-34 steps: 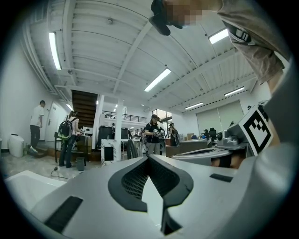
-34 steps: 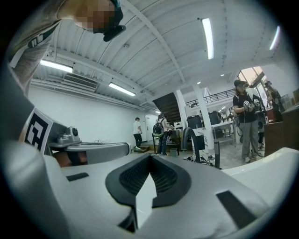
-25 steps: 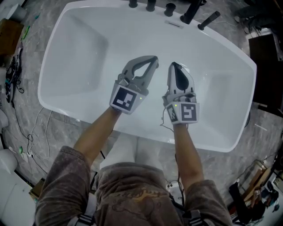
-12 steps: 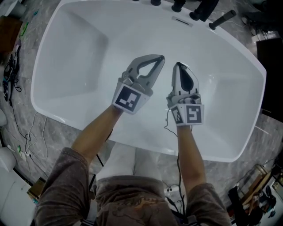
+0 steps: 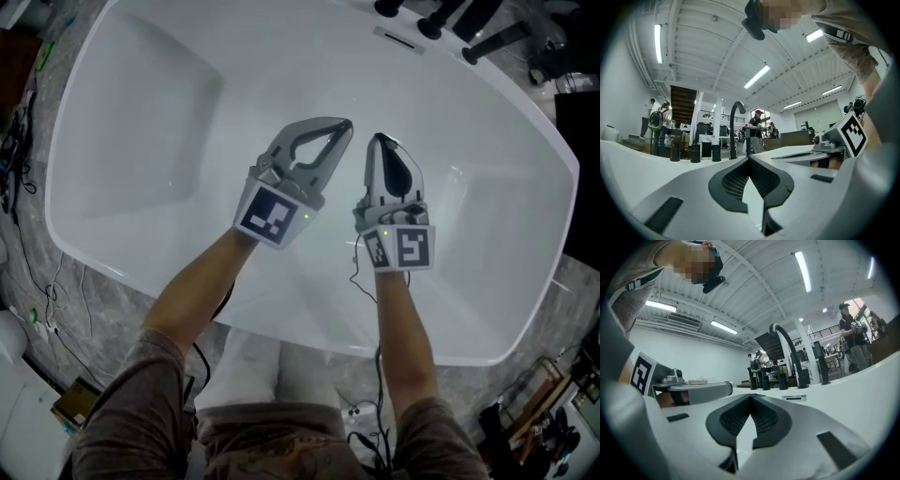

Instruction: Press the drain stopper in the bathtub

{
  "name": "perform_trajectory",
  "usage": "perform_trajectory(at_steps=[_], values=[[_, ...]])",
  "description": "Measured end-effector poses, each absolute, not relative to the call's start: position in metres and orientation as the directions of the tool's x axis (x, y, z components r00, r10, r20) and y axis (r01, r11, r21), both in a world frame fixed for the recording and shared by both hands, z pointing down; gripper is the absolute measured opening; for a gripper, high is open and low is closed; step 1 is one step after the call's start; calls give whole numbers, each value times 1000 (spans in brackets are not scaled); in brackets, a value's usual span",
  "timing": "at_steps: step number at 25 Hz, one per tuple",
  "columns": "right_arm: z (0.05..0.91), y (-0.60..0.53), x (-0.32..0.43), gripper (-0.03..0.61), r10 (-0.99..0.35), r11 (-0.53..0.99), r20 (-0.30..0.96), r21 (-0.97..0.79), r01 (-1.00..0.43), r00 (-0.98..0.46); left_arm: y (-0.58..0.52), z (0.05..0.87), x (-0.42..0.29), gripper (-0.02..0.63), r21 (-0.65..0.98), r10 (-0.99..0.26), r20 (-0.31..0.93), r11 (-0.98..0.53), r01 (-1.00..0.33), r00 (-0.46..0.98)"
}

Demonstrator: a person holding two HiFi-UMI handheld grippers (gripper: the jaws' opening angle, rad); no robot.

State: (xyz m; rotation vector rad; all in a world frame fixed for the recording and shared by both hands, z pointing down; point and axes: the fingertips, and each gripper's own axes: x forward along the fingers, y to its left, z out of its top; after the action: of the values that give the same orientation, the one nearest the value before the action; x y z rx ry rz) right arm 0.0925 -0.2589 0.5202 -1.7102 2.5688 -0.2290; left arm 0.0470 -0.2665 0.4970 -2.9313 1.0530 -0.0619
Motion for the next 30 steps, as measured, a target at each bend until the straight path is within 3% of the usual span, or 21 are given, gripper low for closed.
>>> perform_trajectory(at_steps=[30], values=[[653,-283,88,5,-905,411,58,-134,-902,-421,-297,636,45,0,3,-679,43,-733,-680,732]])
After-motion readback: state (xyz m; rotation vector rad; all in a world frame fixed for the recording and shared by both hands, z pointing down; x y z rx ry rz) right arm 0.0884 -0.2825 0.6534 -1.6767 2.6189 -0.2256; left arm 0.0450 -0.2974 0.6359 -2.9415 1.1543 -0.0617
